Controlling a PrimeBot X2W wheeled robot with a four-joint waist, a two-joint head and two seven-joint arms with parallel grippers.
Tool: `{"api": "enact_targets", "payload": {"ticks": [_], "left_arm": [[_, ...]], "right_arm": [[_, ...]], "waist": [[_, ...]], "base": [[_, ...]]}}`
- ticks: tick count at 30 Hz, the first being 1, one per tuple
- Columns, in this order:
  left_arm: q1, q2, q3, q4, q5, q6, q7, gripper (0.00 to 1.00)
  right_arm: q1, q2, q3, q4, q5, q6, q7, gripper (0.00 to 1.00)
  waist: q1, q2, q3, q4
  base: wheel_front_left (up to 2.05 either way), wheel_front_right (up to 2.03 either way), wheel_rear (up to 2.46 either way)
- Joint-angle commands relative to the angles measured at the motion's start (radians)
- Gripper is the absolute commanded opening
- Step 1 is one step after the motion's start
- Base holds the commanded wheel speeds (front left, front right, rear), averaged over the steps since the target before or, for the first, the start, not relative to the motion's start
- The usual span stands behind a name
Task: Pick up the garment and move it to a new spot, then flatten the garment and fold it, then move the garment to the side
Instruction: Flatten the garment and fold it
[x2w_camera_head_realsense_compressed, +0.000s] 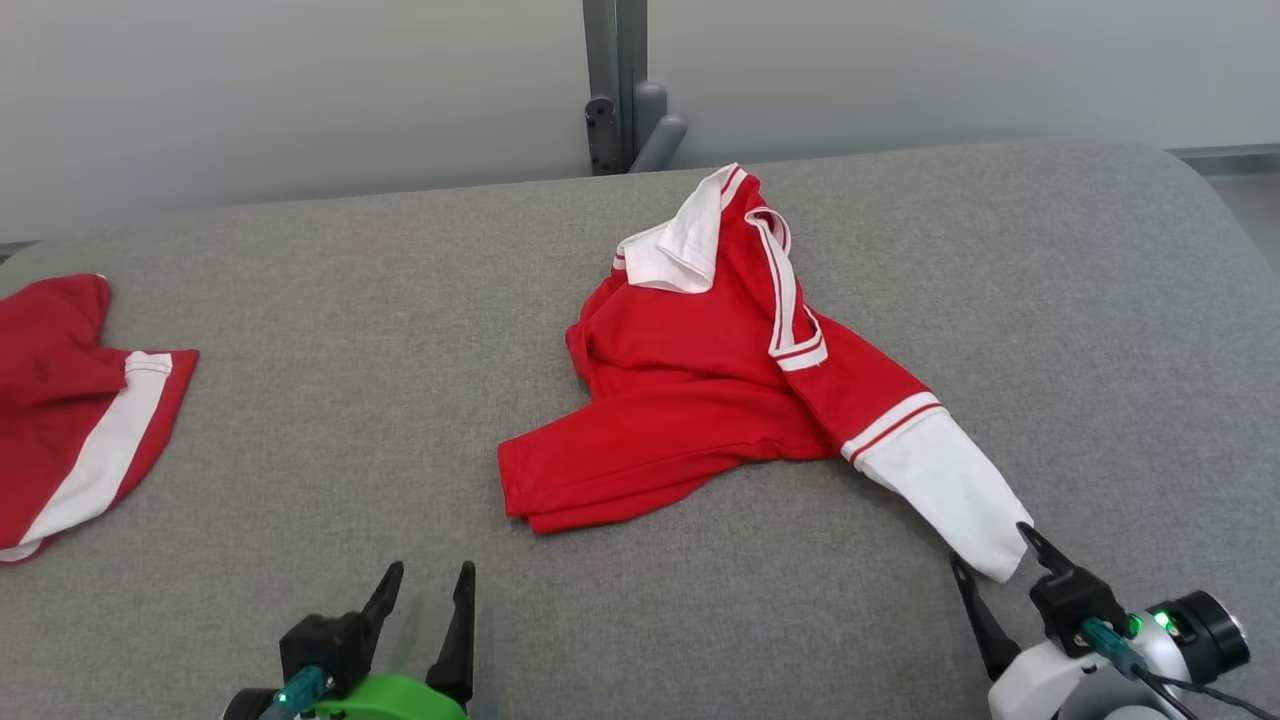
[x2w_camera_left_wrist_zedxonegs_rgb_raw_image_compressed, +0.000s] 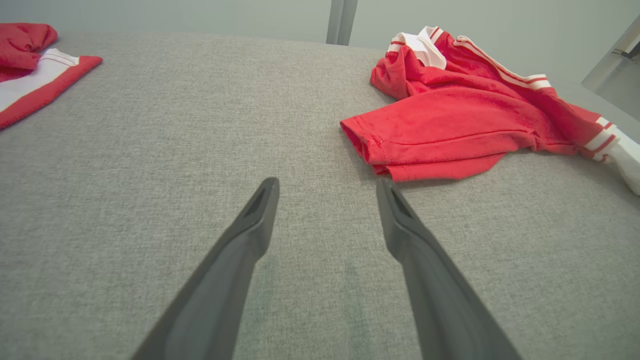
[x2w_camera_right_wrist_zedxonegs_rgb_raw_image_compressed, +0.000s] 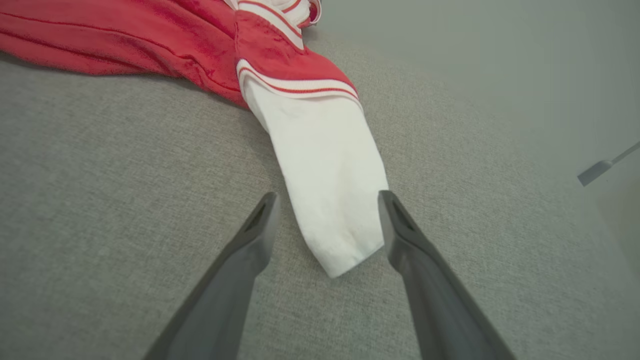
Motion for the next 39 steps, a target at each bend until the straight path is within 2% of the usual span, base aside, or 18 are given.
{"api": "enact_targets", "payload": {"ticks": [1,9,28,29,31,35,37,38,39], "left_arm": [[-0.031,-0.005,-0.007,0.01,-0.014,-0.004,0.011,1.0],[-0.149,-0.01,-0.054,0.053,-0.031,-0.005,0.069,1.0],[-0.273,-0.017,-0.112,0.131,-0.122,-0.018,0.104,1.0],[-0.277,-0.017,-0.116,0.133,-0.126,-0.018,0.104,0.87],[-0.283,-0.017,-0.123,0.138,-0.128,-0.019,0.105,0.46],[-0.287,-0.017,-0.132,0.143,-0.134,-0.017,0.104,0.31],[-0.289,-0.017,-0.136,0.146,-0.136,-0.018,0.107,0.0],[-0.289,-0.017,-0.139,0.147,-0.136,-0.018,0.109,0.0],[-0.29,-0.017,-0.142,0.149,-0.136,-0.018,0.11,0.0]], "right_arm": [[-0.03,-0.003,0.014,0.024,-0.006,-0.001,0.016,1.0],[-0.159,-0.02,0.076,0.152,-0.016,-0.001,0.073,1.0],[-0.237,-0.02,0.092,0.21,0.005,-0.001,0.061,1.0],[-0.238,-0.02,0.093,0.211,0.006,-0.001,0.06,1.0],[-0.24,-0.018,0.095,0.212,0.006,-0.001,0.058,1.0],[-0.242,-0.017,0.098,0.217,0.009,-0.001,0.053,1.0],[-0.242,-0.016,0.1,0.222,0.011,-0.001,0.051,1.0],[-0.243,-0.016,0.101,0.226,0.012,-0.001,0.053,0.8],[-0.244,-0.015,0.102,0.229,0.014,-0.001,0.055,0.48]], "waist": [[0.0,-0.0001,0.021,-0.011],[0.0,-0.0001,0.079,-0.01],[0.0,-0.0001,0.152,-0.015],[0.0,-0.0001,0.153,-0.015],[0.0,-0.0001,0.155,-0.017],[0.0,-0.0001,0.154,-0.019],[0.0,-0.0001,0.153,-0.02],[0.0,-0.0001,0.152,-0.02],[0.0,-0.0001,0.152,-0.02]], "base": [[0.0,0.0,0.0],[0.0,0.0,0.0],[0.0,0.0,0.0],[0.0,0.0,0.0],[0.0,0.0,0.0],[0.0,0.0,0.0],[0.0,0.0,0.0],[0.0,0.0,0.0],[0.0,0.0,0.0]]}}
